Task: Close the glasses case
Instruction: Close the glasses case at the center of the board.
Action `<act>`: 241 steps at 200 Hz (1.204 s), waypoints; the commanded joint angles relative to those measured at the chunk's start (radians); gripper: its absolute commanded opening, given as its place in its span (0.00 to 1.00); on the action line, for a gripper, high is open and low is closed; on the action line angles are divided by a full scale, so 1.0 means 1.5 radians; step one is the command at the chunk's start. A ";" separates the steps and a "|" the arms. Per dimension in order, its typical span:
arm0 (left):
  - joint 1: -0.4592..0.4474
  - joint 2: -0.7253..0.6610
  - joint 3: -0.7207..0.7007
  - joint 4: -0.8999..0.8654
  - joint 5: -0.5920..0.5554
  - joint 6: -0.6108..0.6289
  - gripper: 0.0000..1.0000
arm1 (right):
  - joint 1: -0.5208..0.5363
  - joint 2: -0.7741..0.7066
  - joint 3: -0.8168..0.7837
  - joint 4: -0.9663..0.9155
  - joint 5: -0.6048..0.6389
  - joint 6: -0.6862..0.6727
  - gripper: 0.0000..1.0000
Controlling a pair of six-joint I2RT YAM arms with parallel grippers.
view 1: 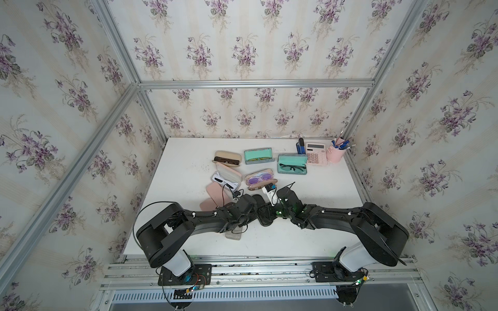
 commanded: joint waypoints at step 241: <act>-0.016 -0.003 -0.041 0.080 -0.007 0.021 0.49 | 0.041 -0.056 -0.056 -0.121 0.050 0.022 0.56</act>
